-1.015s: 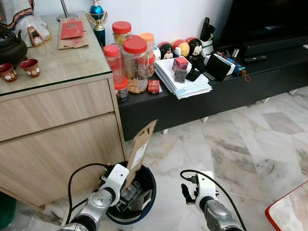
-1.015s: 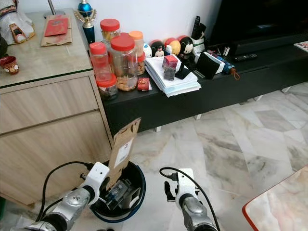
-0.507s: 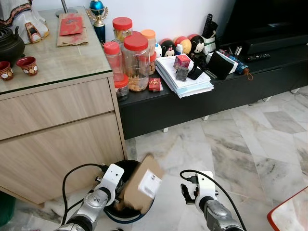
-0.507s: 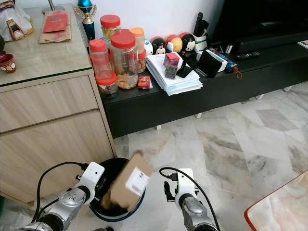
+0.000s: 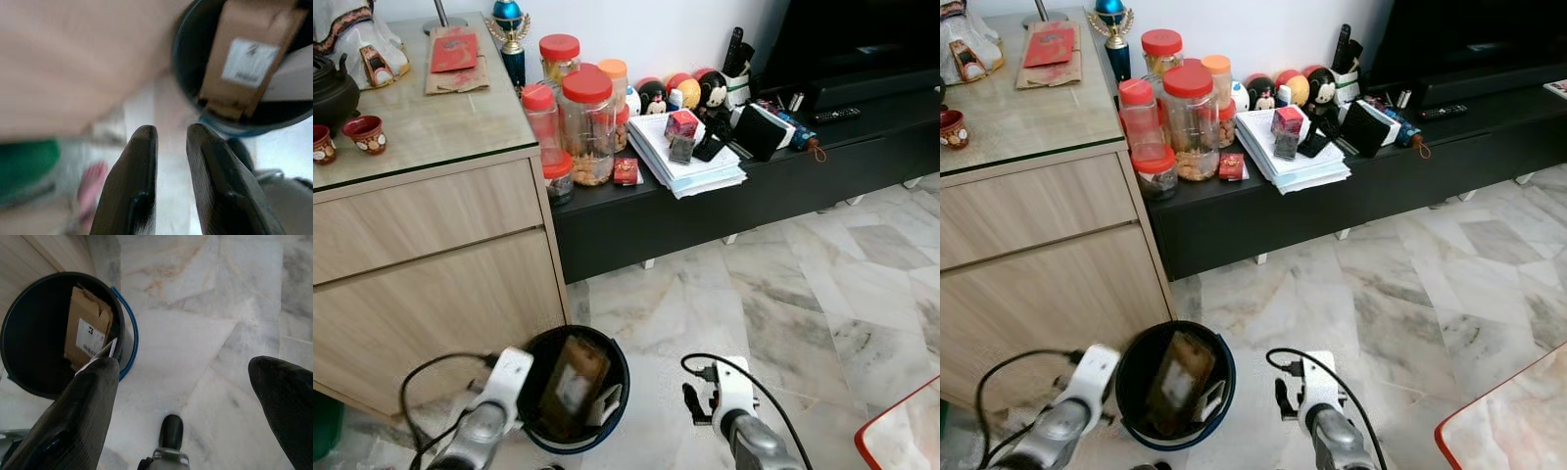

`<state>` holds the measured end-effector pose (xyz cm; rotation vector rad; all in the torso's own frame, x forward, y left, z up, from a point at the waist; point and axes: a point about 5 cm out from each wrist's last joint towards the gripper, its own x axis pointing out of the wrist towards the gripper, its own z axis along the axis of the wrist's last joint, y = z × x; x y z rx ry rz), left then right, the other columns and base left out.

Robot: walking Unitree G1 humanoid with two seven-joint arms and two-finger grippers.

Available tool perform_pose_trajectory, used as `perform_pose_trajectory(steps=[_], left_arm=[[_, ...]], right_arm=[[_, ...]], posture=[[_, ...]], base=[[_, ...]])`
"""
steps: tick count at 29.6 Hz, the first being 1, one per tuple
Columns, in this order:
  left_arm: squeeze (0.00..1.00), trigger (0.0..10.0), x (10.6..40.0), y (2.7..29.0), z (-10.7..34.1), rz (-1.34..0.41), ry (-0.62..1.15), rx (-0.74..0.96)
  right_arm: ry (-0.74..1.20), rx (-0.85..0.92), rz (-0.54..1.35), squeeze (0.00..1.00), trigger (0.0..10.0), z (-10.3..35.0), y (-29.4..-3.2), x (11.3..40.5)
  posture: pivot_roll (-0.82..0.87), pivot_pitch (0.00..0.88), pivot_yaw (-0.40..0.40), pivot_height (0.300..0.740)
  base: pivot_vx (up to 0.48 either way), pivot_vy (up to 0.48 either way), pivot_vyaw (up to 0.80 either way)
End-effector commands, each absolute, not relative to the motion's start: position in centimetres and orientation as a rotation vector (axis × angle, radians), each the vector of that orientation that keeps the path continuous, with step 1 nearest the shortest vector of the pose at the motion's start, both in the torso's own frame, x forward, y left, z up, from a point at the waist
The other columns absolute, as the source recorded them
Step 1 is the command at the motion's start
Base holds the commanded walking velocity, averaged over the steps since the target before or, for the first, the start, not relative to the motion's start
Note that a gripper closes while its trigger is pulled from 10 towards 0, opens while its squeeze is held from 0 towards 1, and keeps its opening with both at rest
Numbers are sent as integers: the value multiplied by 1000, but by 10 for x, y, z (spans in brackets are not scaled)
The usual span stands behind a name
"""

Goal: Picking trash to rubbish bin

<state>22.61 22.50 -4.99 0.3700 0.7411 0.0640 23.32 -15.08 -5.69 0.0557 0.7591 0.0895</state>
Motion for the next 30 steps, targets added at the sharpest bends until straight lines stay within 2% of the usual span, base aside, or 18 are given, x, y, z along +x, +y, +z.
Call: perform_pose_trajectory(steps=[1,8,14,30], left_arm=[[0,10000,203,237,-62,154,828,338],[0,10000,160,250,-79,274,947,310],[0,10000,146,249,-86,294,989,286],[0,10000,159,246,-80,304,926,257]], right_arm=[[792,56,72,0,10000,-62,-155,225],[837,51,52,0,10000,-70,-159,213],[851,46,50,0,10000,-73,-160,208],[847,40,42,0,10000,-72,-161,209]], posture=[[97,138,-51,740],[98,138,-49,740],[102,138,-52,740],[100,133,-54,740]], base=[[0,0,0],[0,0,0],[0,0,0],[0,0,0]])
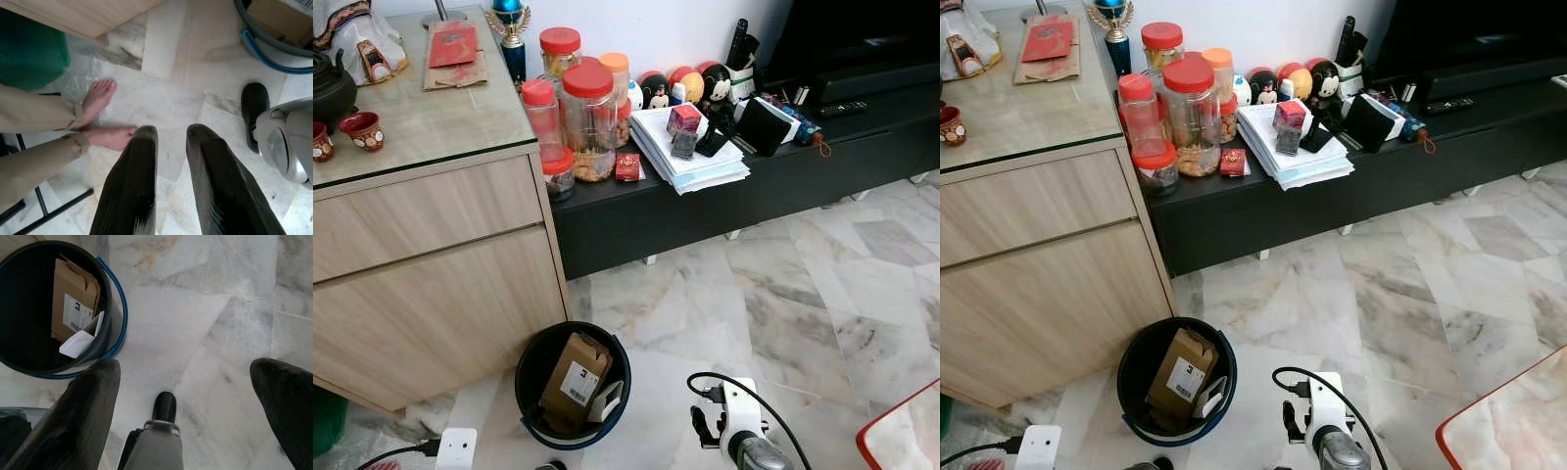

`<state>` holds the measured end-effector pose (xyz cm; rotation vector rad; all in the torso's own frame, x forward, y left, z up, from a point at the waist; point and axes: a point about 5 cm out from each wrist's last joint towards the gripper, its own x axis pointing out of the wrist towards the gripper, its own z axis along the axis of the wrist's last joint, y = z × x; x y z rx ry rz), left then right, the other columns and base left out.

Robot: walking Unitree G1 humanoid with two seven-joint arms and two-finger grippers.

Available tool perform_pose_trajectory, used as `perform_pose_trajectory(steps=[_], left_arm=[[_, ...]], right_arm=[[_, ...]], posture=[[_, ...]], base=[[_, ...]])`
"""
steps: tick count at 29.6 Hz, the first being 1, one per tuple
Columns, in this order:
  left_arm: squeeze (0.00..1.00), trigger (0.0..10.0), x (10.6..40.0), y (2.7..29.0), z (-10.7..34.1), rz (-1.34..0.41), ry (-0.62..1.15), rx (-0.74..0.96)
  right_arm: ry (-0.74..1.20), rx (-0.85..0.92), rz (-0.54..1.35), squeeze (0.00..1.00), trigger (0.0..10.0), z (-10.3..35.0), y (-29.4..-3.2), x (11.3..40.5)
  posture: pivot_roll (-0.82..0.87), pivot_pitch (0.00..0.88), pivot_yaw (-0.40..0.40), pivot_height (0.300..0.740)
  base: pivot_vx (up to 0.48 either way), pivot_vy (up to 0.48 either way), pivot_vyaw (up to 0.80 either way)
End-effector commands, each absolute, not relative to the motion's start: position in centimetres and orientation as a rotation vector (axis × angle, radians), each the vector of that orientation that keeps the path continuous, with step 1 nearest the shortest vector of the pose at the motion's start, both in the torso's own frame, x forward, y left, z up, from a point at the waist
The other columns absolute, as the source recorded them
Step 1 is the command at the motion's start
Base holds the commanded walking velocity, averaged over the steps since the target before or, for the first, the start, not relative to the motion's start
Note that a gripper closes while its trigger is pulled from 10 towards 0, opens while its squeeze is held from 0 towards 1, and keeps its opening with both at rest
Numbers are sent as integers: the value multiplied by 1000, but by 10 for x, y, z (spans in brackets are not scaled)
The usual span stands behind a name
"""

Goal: Picking trash to rubbish bin

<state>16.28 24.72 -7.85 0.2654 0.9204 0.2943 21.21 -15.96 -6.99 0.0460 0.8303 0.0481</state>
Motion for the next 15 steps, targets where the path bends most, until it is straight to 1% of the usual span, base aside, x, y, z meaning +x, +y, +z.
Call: perform_pose_trajectory(steps=[1,15], left_arm=[[0,10000,159,246,-80,305,924,256],[0,10000,157,246,-81,308,925,248]], right_arm=[[847,41,42,0,10000,-72,-161,209],[850,40,43,0,10000,-73,-160,207]], posture=[[100,133,-54,740],[103,131,-52,740]], base=[[0,0,0],[0,0,0]])
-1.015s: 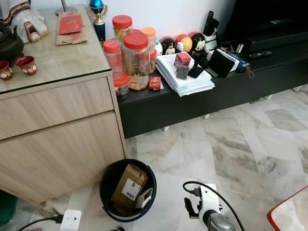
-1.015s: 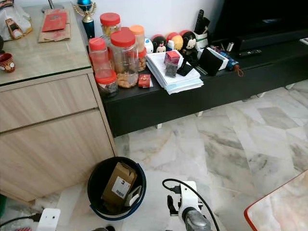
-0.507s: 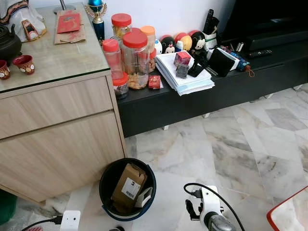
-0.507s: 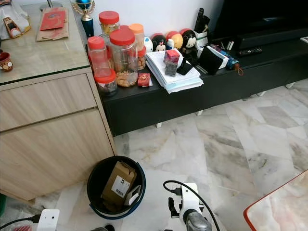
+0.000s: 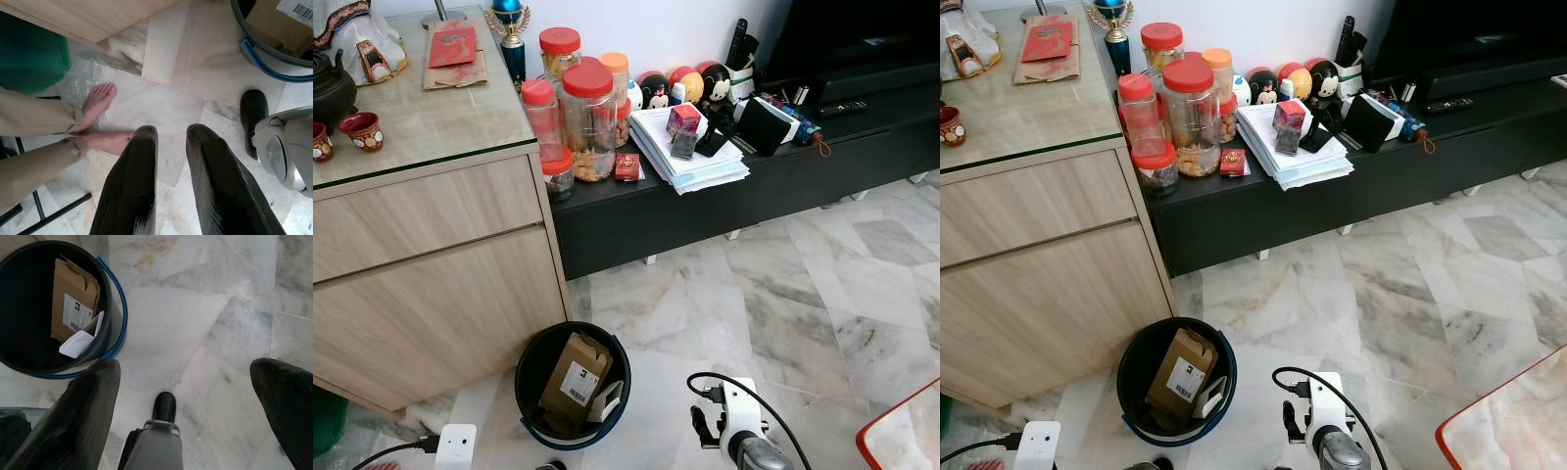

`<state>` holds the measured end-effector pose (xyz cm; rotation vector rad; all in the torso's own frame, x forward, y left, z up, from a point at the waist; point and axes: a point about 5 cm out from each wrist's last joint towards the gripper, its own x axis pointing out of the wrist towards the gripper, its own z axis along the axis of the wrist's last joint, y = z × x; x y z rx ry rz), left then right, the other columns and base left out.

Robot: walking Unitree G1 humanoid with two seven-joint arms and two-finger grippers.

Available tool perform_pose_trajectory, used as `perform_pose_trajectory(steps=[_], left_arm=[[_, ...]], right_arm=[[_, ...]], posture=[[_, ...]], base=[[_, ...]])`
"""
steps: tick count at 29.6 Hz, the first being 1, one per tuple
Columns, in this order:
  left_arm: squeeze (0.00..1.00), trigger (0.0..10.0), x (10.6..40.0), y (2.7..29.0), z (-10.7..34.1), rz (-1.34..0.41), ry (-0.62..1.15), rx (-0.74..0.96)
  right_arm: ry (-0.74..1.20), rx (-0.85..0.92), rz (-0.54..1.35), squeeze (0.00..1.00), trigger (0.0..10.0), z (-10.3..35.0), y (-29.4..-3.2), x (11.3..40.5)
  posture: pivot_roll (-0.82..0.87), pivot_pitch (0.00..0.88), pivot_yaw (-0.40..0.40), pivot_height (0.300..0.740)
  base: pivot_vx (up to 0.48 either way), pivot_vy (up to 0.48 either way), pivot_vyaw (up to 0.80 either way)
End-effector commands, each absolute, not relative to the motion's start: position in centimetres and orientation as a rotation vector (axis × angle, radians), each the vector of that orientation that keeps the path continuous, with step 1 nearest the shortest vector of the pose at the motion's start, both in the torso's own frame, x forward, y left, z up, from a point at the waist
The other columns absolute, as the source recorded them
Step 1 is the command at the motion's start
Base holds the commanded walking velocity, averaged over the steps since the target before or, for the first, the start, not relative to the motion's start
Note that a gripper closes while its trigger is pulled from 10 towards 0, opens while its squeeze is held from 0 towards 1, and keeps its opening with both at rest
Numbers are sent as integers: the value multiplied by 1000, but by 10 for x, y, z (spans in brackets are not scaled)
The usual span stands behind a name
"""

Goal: Picking trash to rubbish bin

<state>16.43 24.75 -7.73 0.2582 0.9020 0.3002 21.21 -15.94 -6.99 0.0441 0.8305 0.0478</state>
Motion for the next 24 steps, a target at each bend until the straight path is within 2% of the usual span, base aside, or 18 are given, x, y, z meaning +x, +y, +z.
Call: perform_pose_trajectory(steps=[1,8,24], left_arm=[[0,10000,157,246,-81,308,925,249],[0,10000,159,246,-80,304,914,244],[0,10000,159,246,-80,293,913,252]], right_arm=[[850,41,43,0,10000,-73,-160,207],[849,47,44,0,10000,-73,-159,207],[856,46,44,0,10000,-75,-160,204]], posture=[[103,131,-52,740],[103,131,-50,740],[100,112,-44,740]], base=[[0,0,0],[0,0,0],[-267,0,0]])
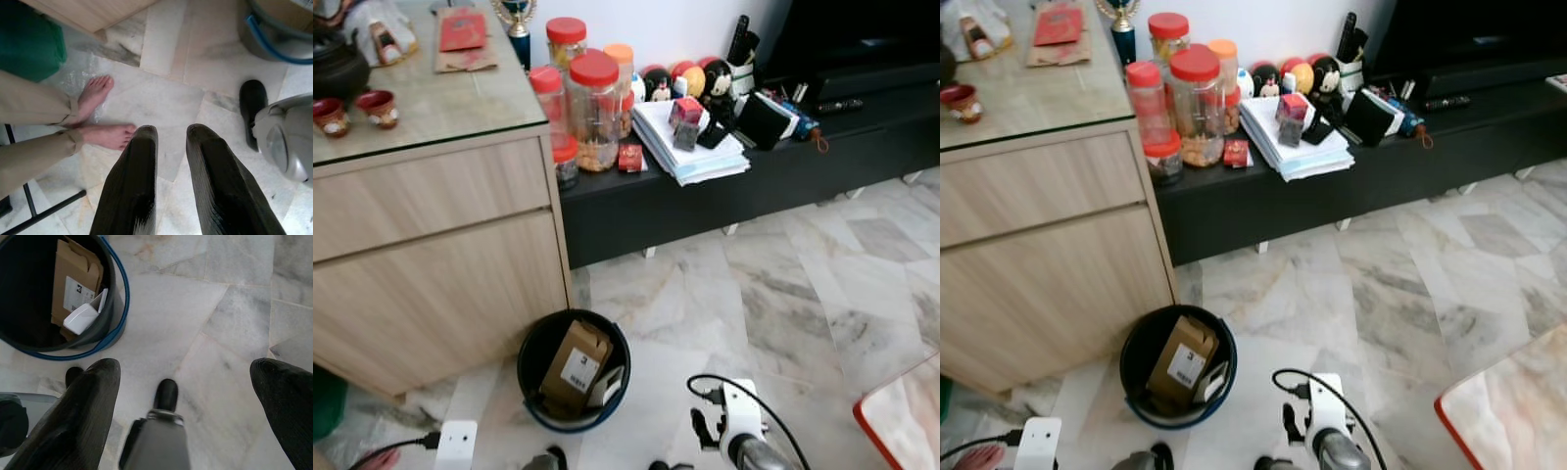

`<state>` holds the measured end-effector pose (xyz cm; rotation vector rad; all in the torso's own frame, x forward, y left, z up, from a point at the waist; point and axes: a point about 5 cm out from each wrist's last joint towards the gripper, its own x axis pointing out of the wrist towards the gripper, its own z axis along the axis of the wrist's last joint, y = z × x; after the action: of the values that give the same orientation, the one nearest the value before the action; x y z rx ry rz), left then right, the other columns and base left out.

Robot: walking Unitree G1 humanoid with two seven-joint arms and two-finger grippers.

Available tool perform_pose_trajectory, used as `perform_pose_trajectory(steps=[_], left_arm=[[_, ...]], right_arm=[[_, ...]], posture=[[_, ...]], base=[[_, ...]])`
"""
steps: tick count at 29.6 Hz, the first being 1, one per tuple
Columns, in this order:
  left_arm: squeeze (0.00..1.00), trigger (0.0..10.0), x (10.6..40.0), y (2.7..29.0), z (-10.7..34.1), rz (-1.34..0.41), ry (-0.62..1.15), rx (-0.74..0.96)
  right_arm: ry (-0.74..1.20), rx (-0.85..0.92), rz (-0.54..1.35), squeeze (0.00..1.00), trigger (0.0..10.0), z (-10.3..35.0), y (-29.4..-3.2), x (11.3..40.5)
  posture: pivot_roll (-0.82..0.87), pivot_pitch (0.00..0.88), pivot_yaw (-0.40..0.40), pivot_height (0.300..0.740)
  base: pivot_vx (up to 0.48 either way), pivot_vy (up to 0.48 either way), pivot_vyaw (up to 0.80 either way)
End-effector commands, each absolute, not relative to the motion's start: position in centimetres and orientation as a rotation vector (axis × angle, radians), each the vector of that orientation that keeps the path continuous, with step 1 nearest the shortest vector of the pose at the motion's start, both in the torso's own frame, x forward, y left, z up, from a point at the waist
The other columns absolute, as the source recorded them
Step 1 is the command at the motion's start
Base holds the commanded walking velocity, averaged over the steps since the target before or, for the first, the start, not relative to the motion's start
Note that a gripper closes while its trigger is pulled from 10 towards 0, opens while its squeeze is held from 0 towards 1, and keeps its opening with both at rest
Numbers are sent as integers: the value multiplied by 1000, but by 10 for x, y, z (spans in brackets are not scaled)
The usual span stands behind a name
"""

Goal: Picking trash to rubbish bin

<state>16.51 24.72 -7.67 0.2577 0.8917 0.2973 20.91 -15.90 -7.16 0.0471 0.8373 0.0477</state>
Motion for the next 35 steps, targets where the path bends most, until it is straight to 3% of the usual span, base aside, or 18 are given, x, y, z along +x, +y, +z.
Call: perform_pose_trajectory(steps=[1,35], left_arm=[[0,10000,160,246,-80,292,912,253],[0,10000,160,244,-80,291,911,244]], right_arm=[[856,46,45,0,10000,-75,-160,204],[845,47,46,0,10000,-74,-160,204]], posture=[[100,112,-44,740],[95,122,-53,740]], base=[[-255,0,0],[-21,0,0]])
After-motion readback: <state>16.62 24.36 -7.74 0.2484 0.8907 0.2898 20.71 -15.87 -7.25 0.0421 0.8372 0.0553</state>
